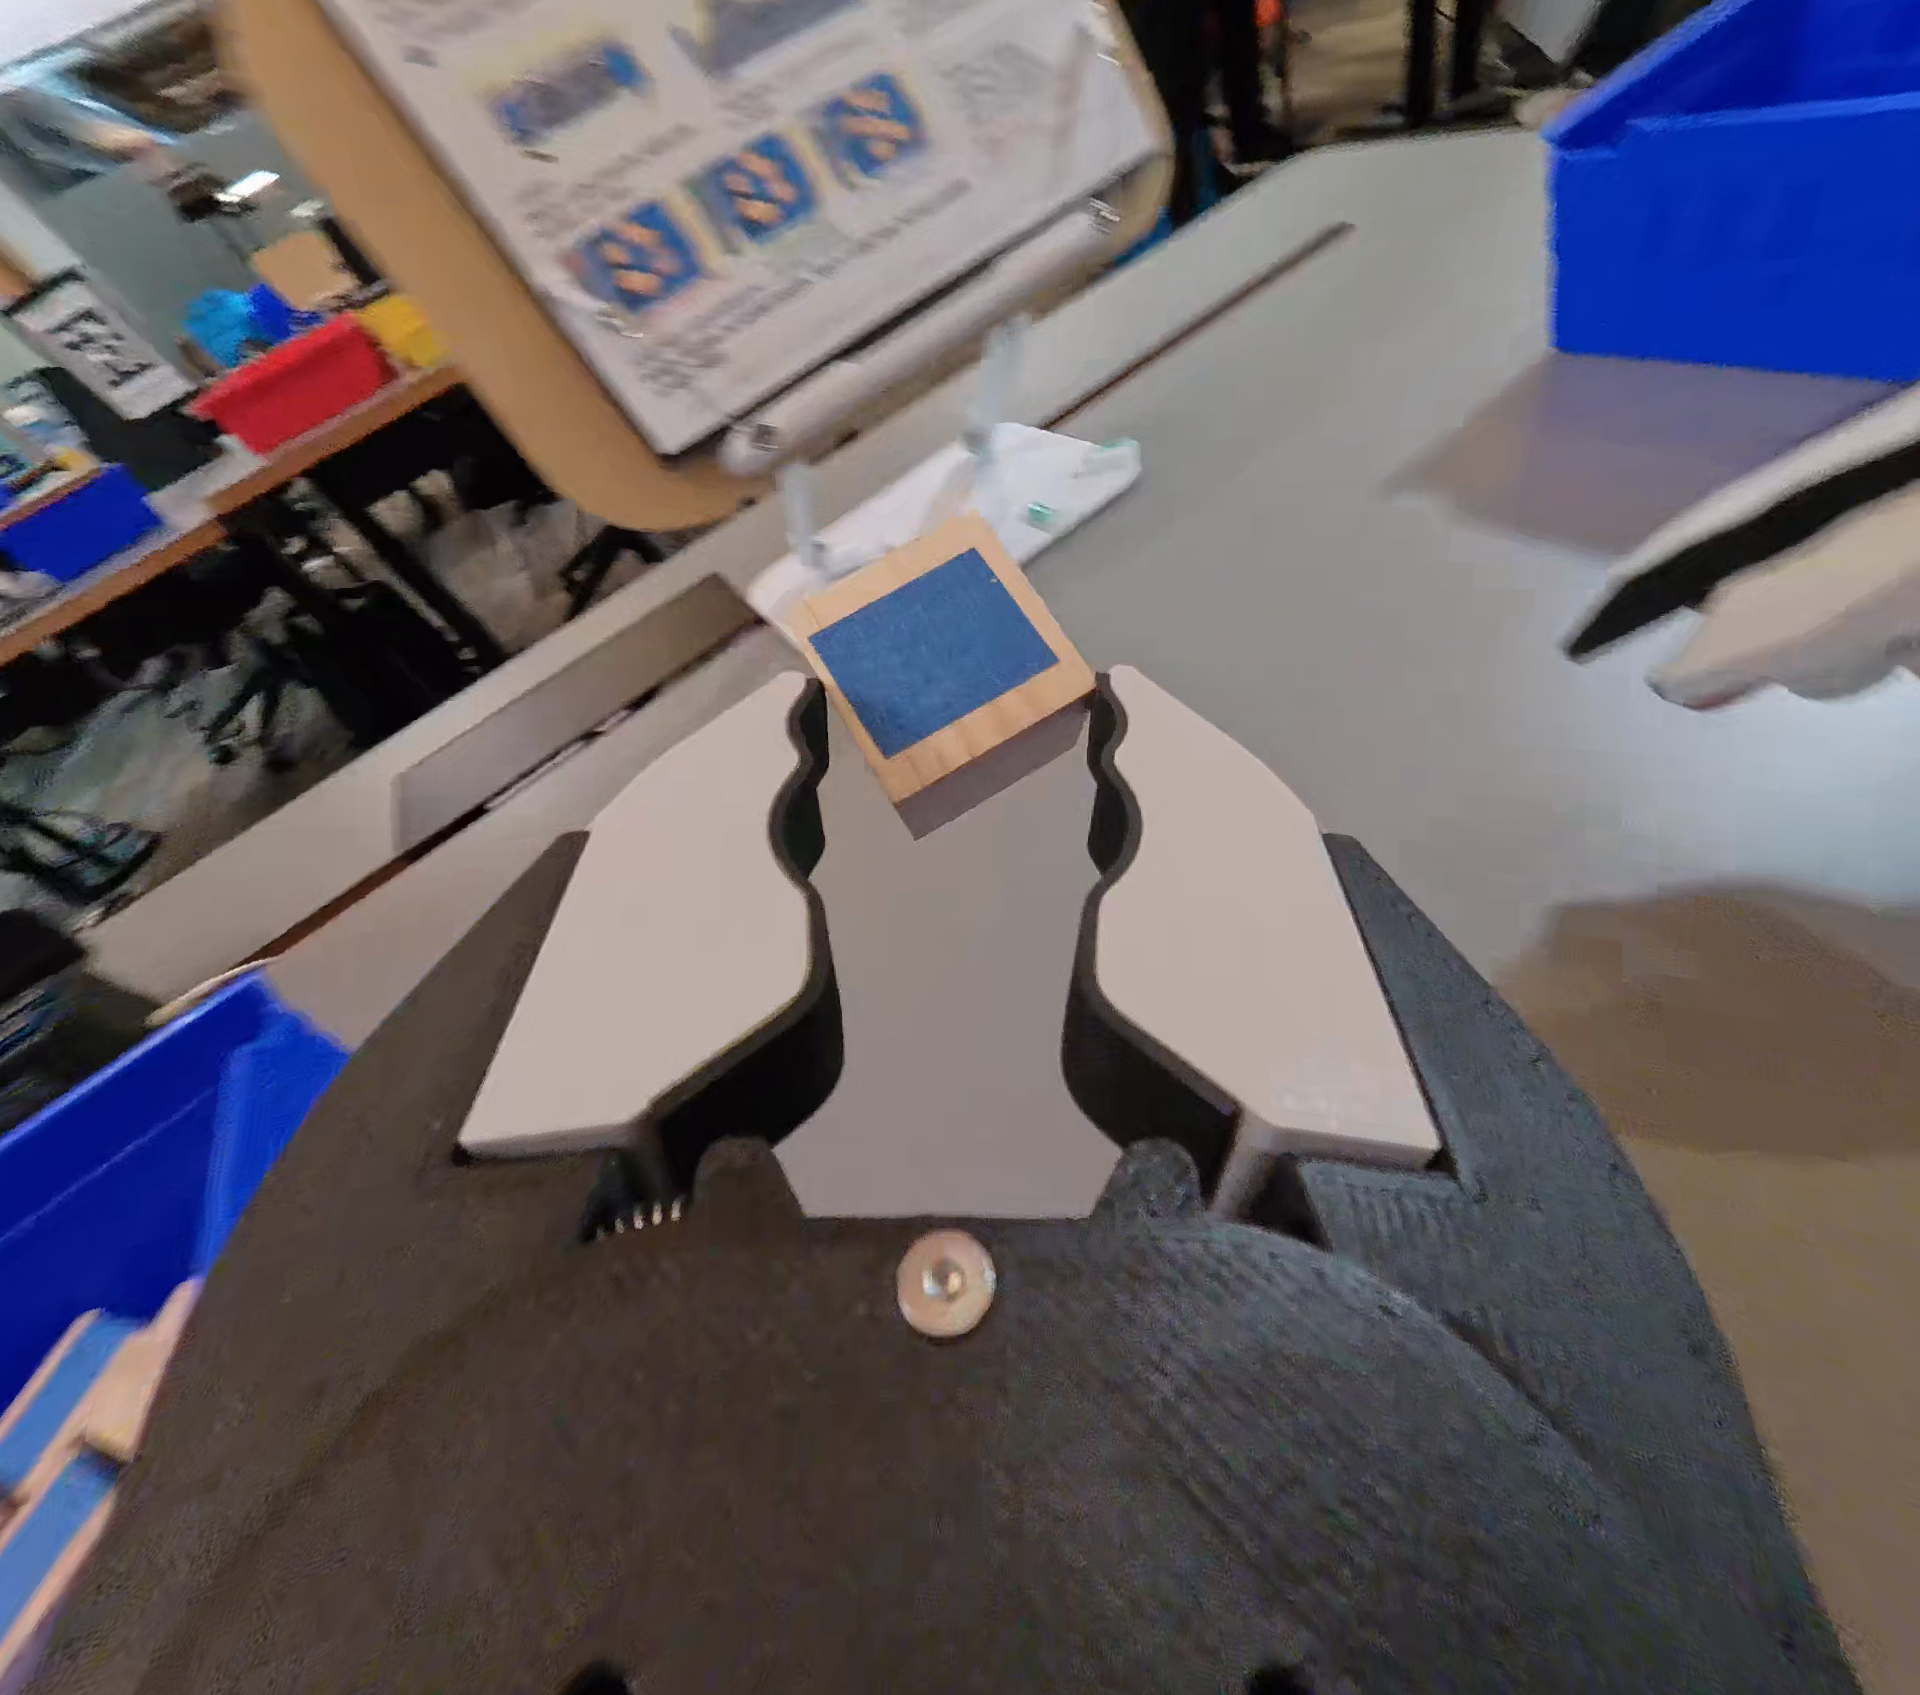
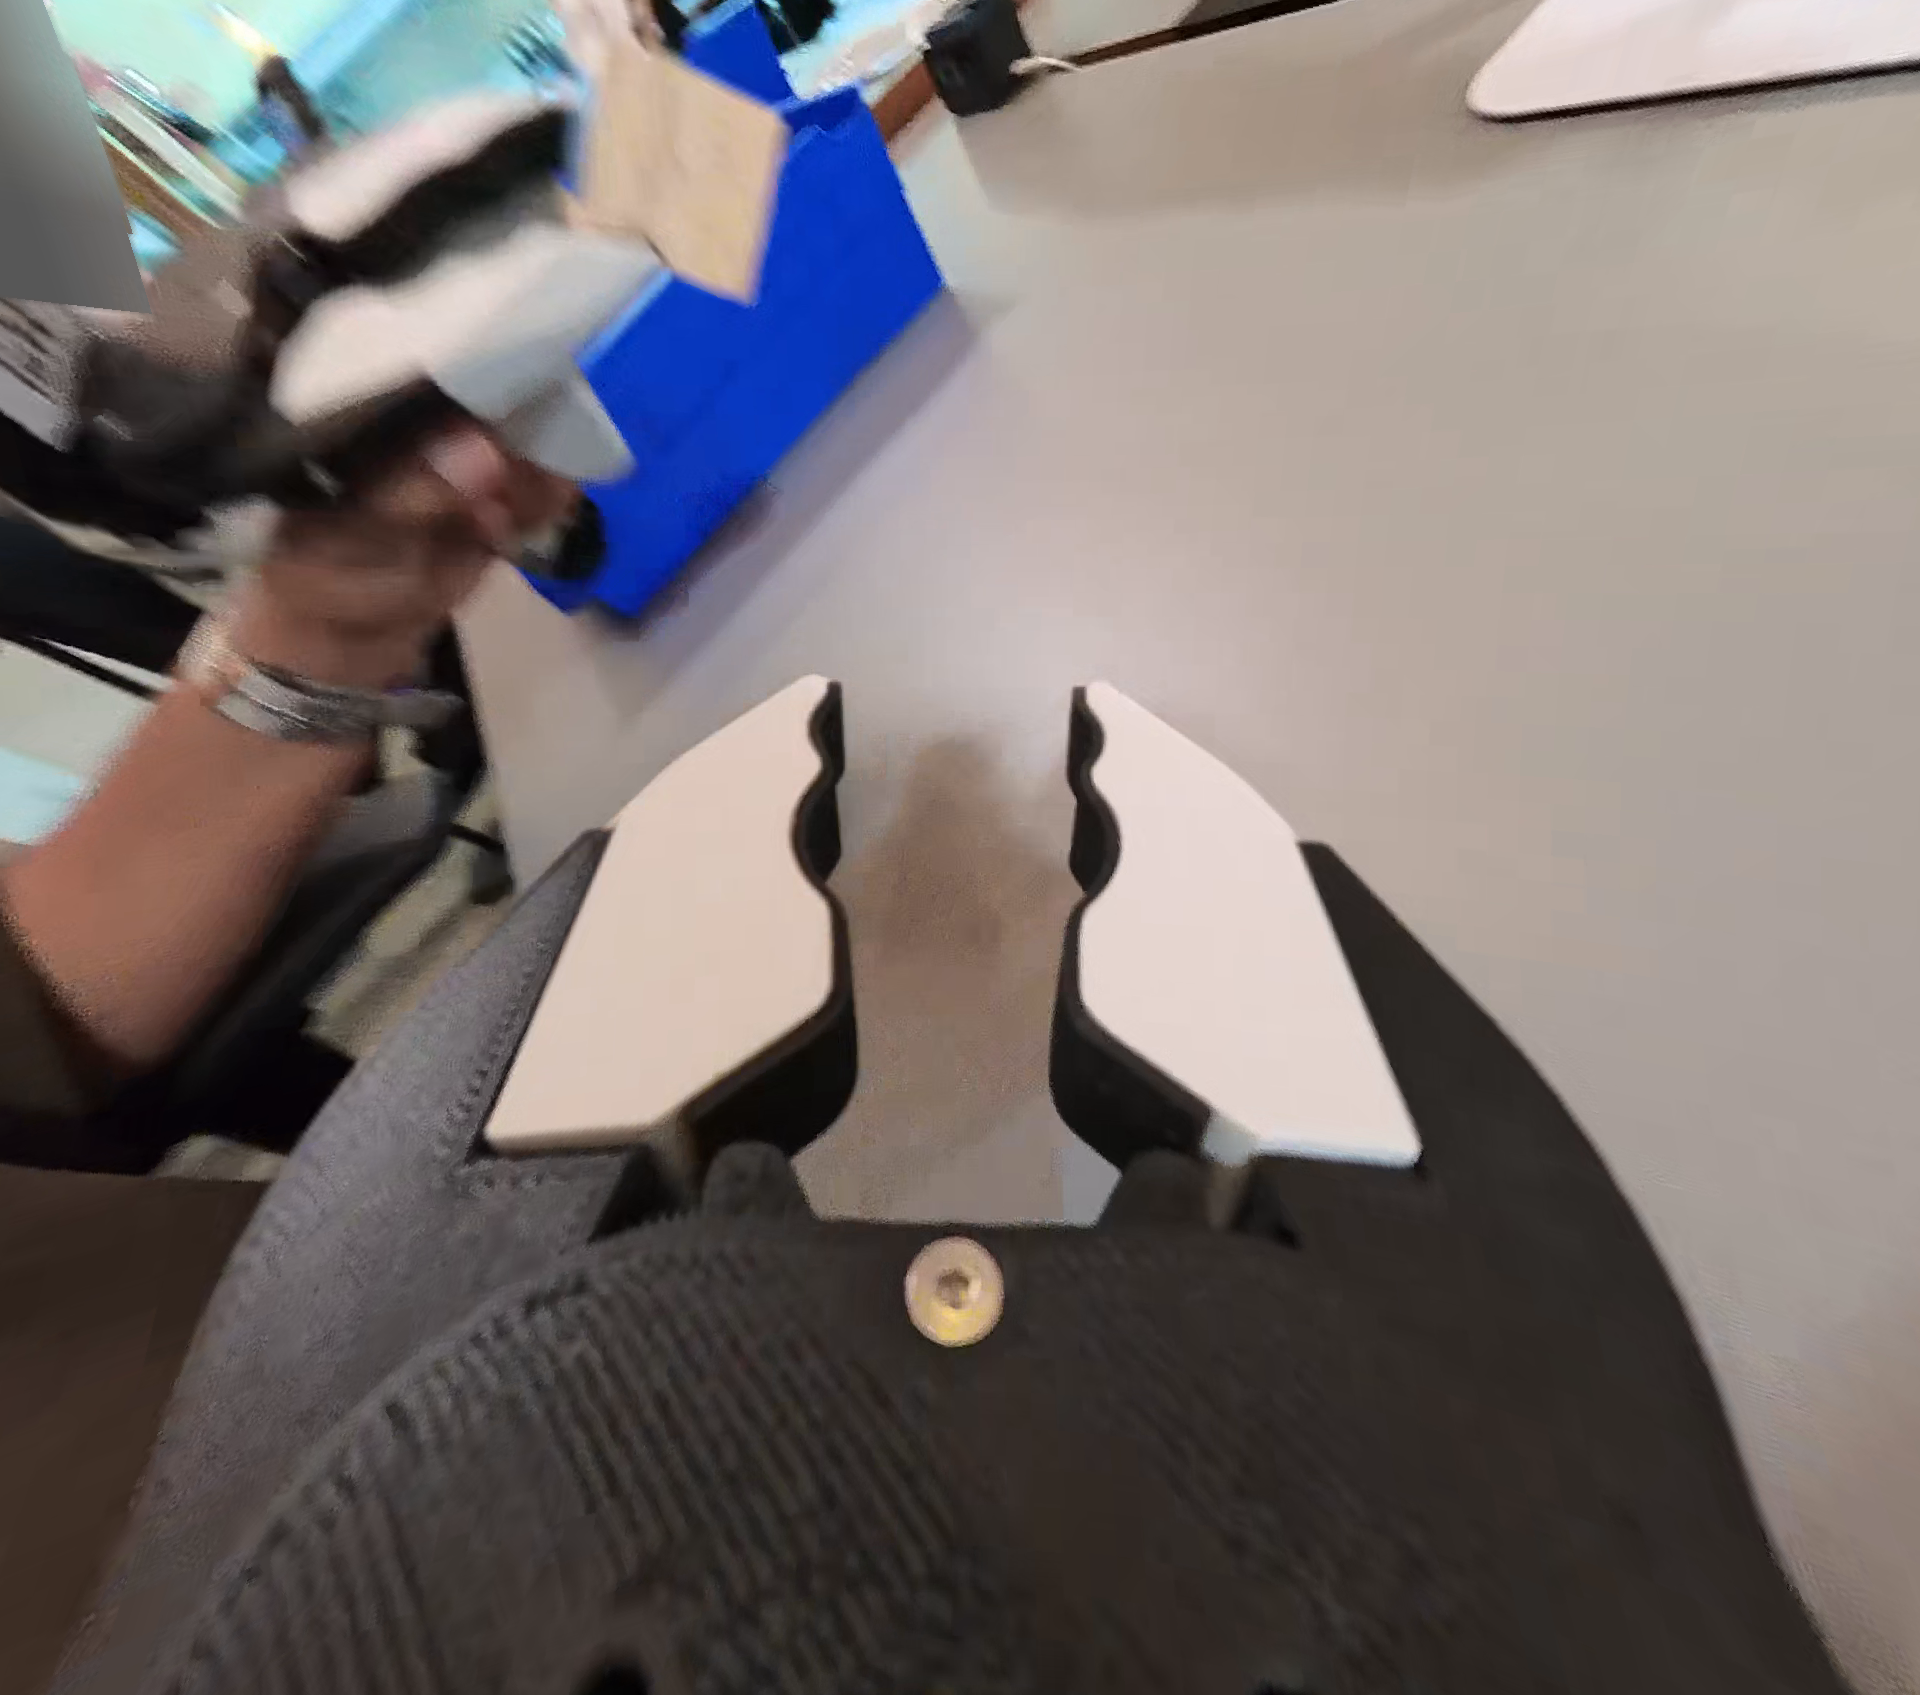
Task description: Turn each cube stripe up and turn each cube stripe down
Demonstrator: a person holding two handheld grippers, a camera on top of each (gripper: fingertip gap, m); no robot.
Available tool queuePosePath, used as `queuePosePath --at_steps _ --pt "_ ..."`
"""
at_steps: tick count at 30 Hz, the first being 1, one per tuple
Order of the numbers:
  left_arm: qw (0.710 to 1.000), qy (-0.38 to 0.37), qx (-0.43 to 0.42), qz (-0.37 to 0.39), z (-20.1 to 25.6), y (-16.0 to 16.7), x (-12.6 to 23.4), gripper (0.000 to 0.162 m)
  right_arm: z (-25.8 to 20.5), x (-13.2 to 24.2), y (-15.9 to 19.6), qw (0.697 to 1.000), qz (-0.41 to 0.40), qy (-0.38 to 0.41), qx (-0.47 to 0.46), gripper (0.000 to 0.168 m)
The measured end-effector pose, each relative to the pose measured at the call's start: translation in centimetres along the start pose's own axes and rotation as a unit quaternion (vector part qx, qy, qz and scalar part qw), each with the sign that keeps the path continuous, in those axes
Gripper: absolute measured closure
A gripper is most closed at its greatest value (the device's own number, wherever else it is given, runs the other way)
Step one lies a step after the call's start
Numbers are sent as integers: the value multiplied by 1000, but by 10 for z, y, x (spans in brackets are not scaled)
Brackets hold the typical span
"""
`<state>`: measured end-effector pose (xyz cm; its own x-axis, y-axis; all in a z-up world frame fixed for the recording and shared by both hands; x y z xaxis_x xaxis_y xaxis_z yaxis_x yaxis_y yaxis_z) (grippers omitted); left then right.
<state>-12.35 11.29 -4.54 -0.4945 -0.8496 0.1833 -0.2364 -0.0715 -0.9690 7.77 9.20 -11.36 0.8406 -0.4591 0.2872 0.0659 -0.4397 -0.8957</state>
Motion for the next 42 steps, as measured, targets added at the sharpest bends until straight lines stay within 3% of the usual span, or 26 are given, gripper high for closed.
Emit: queuePosePath --at_steps 6,13,17,21,42 --pt "996 89 5 -30 60 16 -14 112 -17 1 -10 993 36 -97 -52 110" --pt "987 152 -35 -40 102 22 -14 112 -21 1 -11 984 53 -128 -110 109" --pt "987 158 -29 -24 104 18 -11 113 -23 0 -9 986 40 -128 -103 118" --pt "986 163 -24 -22 102 19 -10 113 -22 -3 -6 984 34 -128 -119 113" --pt "986 167 -4 -7 111 20 -11 111 -17 -1 -5 979 38 -148 -137 121"
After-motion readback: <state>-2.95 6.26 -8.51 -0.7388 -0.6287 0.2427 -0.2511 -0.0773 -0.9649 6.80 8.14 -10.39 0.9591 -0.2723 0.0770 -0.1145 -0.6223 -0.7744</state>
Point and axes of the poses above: each gripper's, where its closed fingertips meet, x back along the fingers, y out of its underside, z = x × y across the jaws, the point moved 6 cm from there along x, back along the fingers, and after that the axes turned 11 degrees about x, right-handed, at the moved point
